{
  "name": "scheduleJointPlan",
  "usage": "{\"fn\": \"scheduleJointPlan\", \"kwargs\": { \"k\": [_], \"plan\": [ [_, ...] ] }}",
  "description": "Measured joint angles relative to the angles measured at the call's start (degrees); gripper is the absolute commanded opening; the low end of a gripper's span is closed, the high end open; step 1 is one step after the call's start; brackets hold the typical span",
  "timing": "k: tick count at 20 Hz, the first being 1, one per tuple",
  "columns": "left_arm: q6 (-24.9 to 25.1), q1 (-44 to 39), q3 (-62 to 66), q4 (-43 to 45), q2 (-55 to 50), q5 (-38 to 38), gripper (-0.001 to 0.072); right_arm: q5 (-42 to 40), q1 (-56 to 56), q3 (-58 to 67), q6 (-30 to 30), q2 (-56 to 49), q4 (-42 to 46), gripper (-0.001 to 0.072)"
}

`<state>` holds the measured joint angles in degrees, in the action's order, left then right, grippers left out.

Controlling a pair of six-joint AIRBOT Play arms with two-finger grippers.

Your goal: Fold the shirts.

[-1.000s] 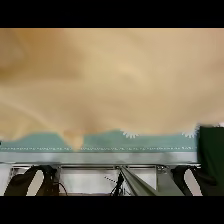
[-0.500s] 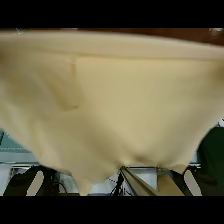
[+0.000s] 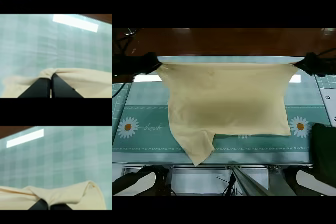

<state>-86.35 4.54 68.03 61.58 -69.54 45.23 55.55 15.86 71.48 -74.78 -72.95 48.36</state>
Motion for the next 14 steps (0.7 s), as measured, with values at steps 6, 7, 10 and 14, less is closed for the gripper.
{"fn": "scheduleJointPlan", "kwargs": {
  "k": [6,7,10,14],
  "plan": [
    [-1.7,-1.4,6.84,-6.97,-16.35,-5.07,0.0028,1.97,0.0,17.0,-0.98,-24.3,-6.8,0.0021],
    [-1.75,-1.36,7.45,-7.82,-17.29,-4.63,0.0028,3.54,0.02,18.97,-1.38,-26.34,-7.04,0.0021],
    [-1.68,0.33,8.83,-9.03,-18.56,1.11,0.0028,9.4,0.79,22.4,-1.2,-28.83,-7.15,0.0021],
    [1.55,2.84,8.94,-7.28,-19.54,16.68,0.0028,20.35,2.82,23.52,0.17,-28.94,-2.45,0.0021]
  ]
}}
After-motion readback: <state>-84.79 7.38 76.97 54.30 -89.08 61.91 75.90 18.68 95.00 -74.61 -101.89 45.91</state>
